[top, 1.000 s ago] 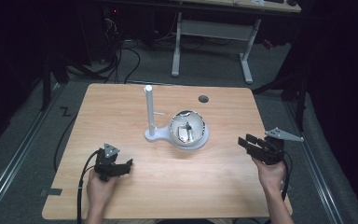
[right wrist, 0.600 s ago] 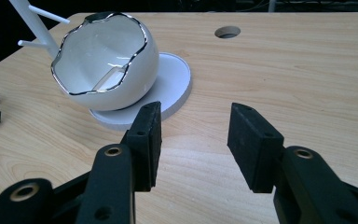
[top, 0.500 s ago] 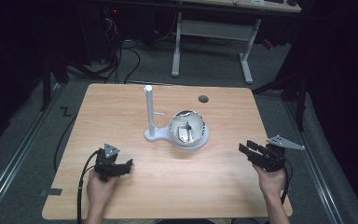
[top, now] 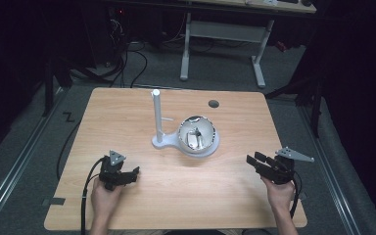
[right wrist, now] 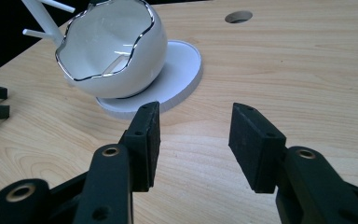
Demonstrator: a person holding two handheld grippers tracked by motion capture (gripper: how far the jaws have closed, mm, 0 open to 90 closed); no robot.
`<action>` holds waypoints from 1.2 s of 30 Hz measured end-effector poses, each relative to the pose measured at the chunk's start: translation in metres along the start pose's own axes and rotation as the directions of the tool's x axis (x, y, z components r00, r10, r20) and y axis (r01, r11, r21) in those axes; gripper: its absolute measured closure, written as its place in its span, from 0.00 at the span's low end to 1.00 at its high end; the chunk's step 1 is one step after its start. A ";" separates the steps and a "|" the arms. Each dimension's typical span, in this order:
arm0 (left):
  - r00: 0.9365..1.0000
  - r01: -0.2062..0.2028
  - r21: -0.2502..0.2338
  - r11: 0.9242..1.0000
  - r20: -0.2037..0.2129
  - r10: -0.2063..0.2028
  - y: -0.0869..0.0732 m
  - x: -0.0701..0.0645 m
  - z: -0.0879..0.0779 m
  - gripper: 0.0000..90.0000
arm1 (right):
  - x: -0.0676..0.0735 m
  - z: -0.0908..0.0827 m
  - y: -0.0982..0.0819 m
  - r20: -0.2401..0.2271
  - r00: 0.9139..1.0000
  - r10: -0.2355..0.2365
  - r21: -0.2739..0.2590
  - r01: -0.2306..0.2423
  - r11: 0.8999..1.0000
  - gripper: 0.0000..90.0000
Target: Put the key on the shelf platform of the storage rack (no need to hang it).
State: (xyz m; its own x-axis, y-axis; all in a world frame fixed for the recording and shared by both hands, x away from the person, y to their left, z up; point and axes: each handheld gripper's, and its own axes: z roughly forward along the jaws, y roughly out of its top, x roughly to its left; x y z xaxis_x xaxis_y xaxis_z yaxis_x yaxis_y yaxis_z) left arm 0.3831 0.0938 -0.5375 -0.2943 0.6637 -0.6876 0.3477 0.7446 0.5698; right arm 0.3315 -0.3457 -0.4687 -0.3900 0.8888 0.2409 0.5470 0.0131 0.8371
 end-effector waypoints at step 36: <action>1.000 0.006 0.000 1.000 -0.004 -0.006 0.000 0.000 0.000 0.22 | 0.024 0.061 -0.029 0.037 0.992 -0.124 0.141 0.118 0.983 0.56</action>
State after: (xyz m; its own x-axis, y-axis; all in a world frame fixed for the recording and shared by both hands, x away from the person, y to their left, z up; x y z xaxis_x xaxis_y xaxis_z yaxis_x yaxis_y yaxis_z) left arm 0.3830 0.0933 -0.5373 -0.2994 0.6598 -0.6892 0.3465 0.7482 0.5657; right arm 0.3515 -0.2964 -0.5167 -0.4270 0.8967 0.1169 0.5966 0.1822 0.7816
